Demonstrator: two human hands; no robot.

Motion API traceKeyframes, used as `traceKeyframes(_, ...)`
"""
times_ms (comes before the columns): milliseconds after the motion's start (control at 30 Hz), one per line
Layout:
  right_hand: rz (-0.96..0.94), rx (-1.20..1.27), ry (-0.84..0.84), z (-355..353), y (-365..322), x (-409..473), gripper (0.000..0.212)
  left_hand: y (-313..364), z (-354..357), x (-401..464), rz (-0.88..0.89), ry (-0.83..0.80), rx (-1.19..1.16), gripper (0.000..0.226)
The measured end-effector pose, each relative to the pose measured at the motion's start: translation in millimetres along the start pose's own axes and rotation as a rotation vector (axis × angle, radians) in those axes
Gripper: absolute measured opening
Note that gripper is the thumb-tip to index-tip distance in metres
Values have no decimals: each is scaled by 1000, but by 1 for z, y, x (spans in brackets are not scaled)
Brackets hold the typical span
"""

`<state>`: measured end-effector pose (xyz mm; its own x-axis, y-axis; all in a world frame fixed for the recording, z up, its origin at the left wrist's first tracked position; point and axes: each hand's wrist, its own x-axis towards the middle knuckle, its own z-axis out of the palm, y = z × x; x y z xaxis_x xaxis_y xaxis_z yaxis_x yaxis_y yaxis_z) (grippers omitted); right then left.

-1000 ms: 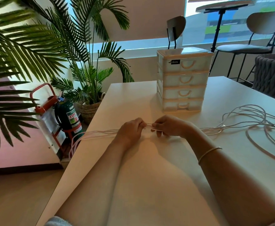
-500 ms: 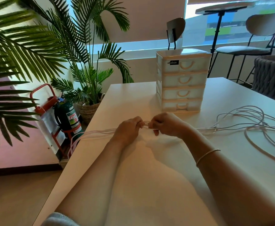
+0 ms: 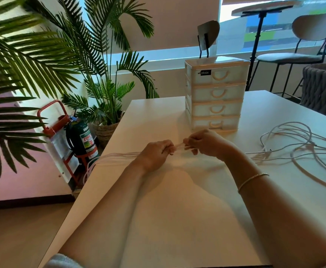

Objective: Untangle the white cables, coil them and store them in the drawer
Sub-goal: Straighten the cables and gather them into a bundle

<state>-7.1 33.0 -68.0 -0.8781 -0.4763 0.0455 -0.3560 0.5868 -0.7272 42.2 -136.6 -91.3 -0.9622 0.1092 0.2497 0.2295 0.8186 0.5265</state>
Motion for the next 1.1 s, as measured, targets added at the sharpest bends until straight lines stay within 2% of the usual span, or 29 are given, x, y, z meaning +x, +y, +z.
traceKeyframes(100, 90, -61, -273, 0, -8, -6, 31, -4, 1, 1, -52, 74, -12, 20)
traceKeyframes(200, 135, -80, -358, -3, -8, -8, 32, -5, 2, 0, -100, 77, -61, 19)
traceKeyframes(267, 156, -51, -302, -5, -5, -8, 33, -5, 0, -1, -121, 47, -97, 18)
traceKeyframes(333, 127, -96, -168, -2, -4, -6, 34, -6, -1, -1, -135, 4, -103, 18)
traceKeyframes(400, 51, -204, -44, 1, -3, -1, 32, -5, -3, -2, -148, -30, -71, 17)
traceKeyframes(467, 17, -252, 8, 0, -1, 0, 32, -7, -6, -3, -171, -46, 22, 18)
traceKeyframes(600, 9, -262, -20, -2, 4, 0, 28, -14, -15, -6, -225, -48, 309, 25)
traceKeyframes(733, 12, -364, 6, -3, 2, -2, 34, -30, -31, -13, -283, -21, 451, 31)
traceKeyframes(867, -2, -450, 34, -3, 2, -1, 36, -67, -63, -27, -376, 83, 564, 34)
traceKeyframes(967, -22, -380, 54, 2, -1, 3, 35, -87, -78, -30, -320, 189, 672, 32)
traceKeyframes(1100, -21, -348, 40, 4, 1, 4, 35, -87, -86, -26, -283, 250, 844, 29)
